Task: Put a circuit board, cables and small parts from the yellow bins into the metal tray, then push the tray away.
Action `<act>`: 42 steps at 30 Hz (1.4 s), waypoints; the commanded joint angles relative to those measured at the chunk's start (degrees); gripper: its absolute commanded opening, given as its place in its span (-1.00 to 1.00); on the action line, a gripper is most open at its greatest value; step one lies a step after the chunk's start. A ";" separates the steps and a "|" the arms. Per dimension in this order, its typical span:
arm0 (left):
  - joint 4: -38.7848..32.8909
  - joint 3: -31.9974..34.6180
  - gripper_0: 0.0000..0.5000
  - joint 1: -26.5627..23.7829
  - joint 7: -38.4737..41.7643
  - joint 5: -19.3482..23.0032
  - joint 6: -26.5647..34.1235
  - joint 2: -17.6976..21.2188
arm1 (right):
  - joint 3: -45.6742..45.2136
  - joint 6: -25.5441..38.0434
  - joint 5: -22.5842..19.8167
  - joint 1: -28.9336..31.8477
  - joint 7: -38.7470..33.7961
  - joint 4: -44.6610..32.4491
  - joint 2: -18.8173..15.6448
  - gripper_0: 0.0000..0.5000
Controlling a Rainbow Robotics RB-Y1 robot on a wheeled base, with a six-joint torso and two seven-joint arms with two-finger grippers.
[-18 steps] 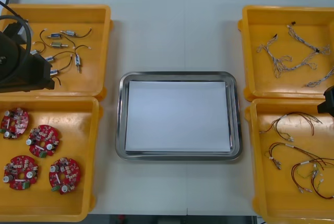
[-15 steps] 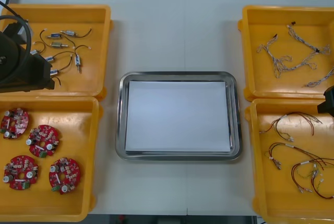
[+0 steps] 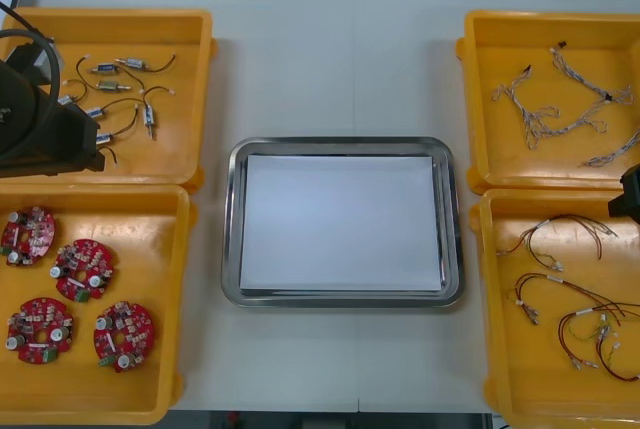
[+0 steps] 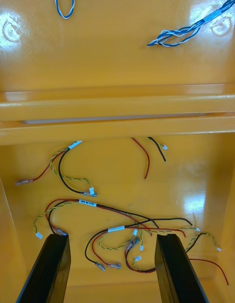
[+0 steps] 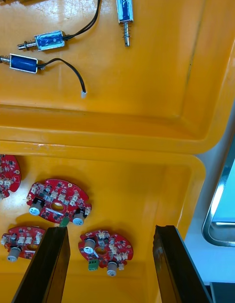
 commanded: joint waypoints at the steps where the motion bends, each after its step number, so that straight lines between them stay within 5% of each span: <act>1: -1.17 1.72 1.00 -1.59 -2.61 0.37 -0.45 0.24 | -1.86 -0.13 0.41 -0.38 2.48 -1.39 -0.13 1.00; 42: -1.17 1.72 1.00 -1.59 -2.61 0.37 -0.45 0.24 | -1.86 -0.13 0.41 -0.38 2.48 -1.39 -0.13 1.00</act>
